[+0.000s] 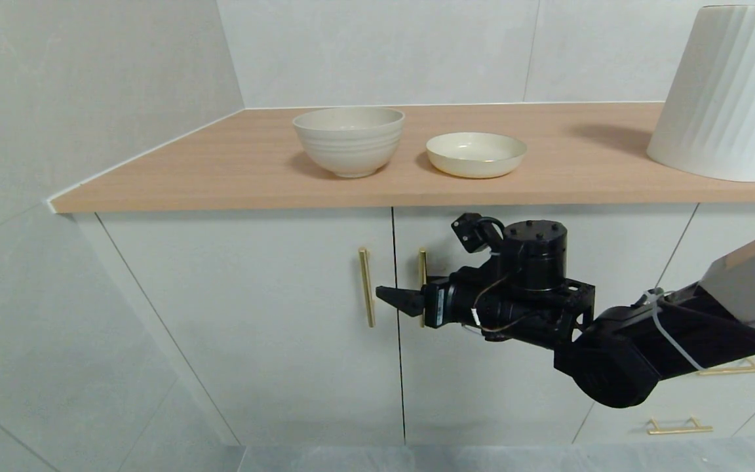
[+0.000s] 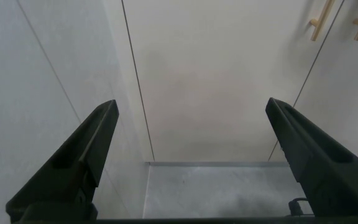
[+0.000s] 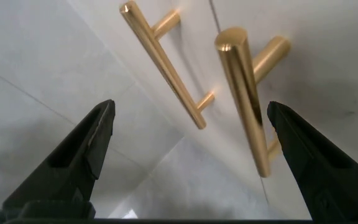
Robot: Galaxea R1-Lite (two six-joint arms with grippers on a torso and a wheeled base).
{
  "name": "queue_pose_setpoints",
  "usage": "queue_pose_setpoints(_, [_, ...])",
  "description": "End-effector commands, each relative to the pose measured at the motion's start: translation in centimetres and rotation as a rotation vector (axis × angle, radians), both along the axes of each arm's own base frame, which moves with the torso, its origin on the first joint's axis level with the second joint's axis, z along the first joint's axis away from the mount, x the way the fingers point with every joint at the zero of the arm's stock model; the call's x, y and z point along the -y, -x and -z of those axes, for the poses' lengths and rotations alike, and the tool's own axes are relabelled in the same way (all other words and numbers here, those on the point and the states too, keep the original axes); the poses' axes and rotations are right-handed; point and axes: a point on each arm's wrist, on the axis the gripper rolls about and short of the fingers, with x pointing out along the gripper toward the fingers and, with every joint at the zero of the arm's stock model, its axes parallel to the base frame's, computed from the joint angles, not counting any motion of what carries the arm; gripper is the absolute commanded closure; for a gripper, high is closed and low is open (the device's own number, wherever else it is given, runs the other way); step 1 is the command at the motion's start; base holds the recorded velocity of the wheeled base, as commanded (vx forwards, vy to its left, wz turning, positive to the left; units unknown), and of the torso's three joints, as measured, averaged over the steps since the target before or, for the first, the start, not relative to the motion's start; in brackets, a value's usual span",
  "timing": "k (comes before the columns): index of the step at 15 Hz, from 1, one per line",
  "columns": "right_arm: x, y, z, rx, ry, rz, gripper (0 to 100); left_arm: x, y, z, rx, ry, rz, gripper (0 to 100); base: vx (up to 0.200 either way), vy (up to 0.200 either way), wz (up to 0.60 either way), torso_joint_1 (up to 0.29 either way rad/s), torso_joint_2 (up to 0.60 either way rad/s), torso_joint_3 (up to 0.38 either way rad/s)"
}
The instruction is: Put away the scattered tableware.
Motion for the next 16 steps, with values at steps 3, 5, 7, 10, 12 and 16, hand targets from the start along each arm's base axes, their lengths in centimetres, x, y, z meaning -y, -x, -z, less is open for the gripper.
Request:
queue_pose_setpoints(3, [-0.7,0.5,0.3,-0.016,-0.009,-0.019,0,0.0,0.0,0.0,0.0,0.0,0.0,0,0.0,0.0,0.0,0.0,0.0,0.0])
queue_pose_setpoints(5, [-1.1,1.0,0.1,-0.043,-0.034,-0.03,0,0.0,0.0,0.0,0.0,0.002,0.0,0,0.0,0.0,0.0,0.0,0.0,0.0])
queue_pose_setpoints(7, [-1.2,1.5,-0.4,-0.053,-0.054,-0.04,0,0.0,0.0,0.0,0.0,0.002,0.0,0,0.0,0.0,0.0,0.0,0.0,0.0])
queue_pose_setpoints(10, [-0.9,2.3,-1.1,-0.049,-0.06,-0.049,0,0.0,0.0,0.0,0.0,0.002,0.0,0,0.0,0.0,0.0,0.0,0.0,0.0])
queue_pose_setpoints(12, [-0.4,3.3,-1.7,-0.046,-0.063,-0.06,0,0.0,0.0,0.0,0.0,0.003,0.0,0,0.0,0.0,0.0,0.0,0.0,0.0])
queue_pose_setpoints(16, [2.8,7.2,-3.3,-0.055,-0.07,-0.141,0,0.0,0.0,0.0,0.0,0.003,0.0,0,0.0,0.0,0.0,0.0,0.0,0.0])
